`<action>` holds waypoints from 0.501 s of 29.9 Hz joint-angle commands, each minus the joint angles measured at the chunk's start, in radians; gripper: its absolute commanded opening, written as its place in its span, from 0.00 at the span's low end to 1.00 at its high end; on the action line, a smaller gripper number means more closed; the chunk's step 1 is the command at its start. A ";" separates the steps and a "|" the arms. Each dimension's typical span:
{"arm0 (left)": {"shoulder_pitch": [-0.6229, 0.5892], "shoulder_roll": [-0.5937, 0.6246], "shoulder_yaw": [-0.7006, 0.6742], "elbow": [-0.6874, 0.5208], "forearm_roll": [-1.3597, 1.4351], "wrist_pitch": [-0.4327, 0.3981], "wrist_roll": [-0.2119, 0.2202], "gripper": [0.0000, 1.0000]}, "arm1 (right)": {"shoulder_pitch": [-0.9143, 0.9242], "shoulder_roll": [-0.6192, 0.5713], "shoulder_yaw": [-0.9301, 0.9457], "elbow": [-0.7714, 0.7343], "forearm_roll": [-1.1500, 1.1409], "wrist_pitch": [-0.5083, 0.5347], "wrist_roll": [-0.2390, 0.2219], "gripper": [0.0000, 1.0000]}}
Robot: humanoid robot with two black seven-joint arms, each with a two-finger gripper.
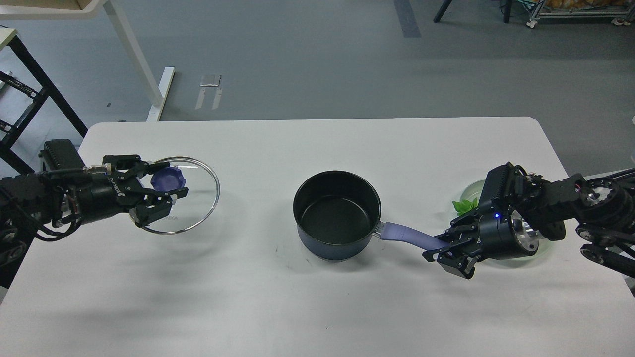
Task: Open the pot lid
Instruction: 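Lift the glass lid off the pot and carry it aside with left gripper, then lower the glass lid onto the table beside the pot with left gripper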
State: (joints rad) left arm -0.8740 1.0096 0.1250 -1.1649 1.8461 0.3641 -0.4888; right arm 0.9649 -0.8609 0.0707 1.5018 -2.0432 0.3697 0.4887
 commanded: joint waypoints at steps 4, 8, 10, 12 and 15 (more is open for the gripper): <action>0.102 0.014 0.001 0.027 -0.041 0.050 0.000 0.54 | 0.000 -0.001 0.000 0.000 0.000 0.000 0.000 0.34; 0.142 0.009 -0.001 0.056 -0.042 0.087 0.000 0.54 | -0.003 -0.006 0.000 0.000 0.000 0.000 0.000 0.34; 0.155 0.009 -0.001 0.073 -0.042 0.104 0.000 0.54 | -0.005 -0.006 0.000 0.000 0.000 0.000 0.000 0.34; 0.167 0.007 -0.001 0.083 -0.042 0.116 0.000 0.54 | -0.005 -0.004 0.000 0.000 0.000 0.000 0.000 0.34; 0.179 0.007 -0.001 0.086 -0.042 0.121 0.000 0.57 | -0.006 -0.004 0.000 0.000 0.000 0.000 0.000 0.34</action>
State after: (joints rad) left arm -0.7078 1.0175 0.1246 -1.0833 1.8039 0.4790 -0.4887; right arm 0.9595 -0.8665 0.0707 1.5018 -2.0432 0.3697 0.4887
